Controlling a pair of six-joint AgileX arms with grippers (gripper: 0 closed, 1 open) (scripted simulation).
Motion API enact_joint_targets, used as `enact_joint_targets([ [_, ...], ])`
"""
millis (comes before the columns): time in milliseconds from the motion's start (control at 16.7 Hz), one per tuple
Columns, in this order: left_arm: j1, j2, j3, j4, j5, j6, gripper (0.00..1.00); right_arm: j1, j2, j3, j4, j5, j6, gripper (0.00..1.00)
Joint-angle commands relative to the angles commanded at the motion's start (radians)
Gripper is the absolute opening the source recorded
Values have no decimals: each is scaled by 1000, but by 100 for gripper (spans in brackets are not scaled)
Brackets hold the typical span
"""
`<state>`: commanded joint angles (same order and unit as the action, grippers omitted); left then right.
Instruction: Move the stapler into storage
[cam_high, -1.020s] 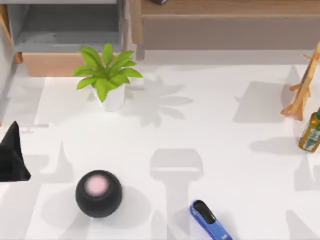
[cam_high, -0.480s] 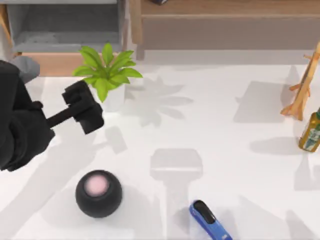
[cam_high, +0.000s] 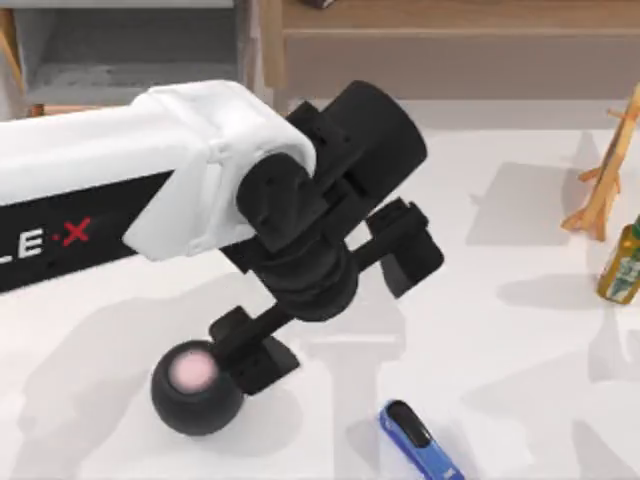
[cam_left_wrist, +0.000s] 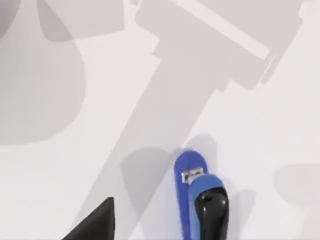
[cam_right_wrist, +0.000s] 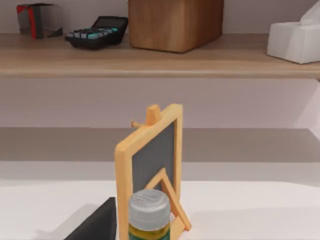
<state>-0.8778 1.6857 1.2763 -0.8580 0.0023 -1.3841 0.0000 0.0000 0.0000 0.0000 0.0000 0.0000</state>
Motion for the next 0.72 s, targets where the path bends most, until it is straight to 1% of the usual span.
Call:
enact_joint_targets([
  [180, -109, 209, 158, -106, 0, -171, 100, 0, 0, 0, 0, 0, 0, 100],
  [360, -183, 350, 266, -178, 0, -288, 100, 0, 0, 0, 0, 0, 0, 100],
  [480, -208, 399, 302, -203, 0, -327, 100, 0, 0, 0, 0, 0, 0, 100],
  [720, -213, 408, 309, -208, 0, -335, 100, 0, 0, 0, 0, 0, 0, 100],
])
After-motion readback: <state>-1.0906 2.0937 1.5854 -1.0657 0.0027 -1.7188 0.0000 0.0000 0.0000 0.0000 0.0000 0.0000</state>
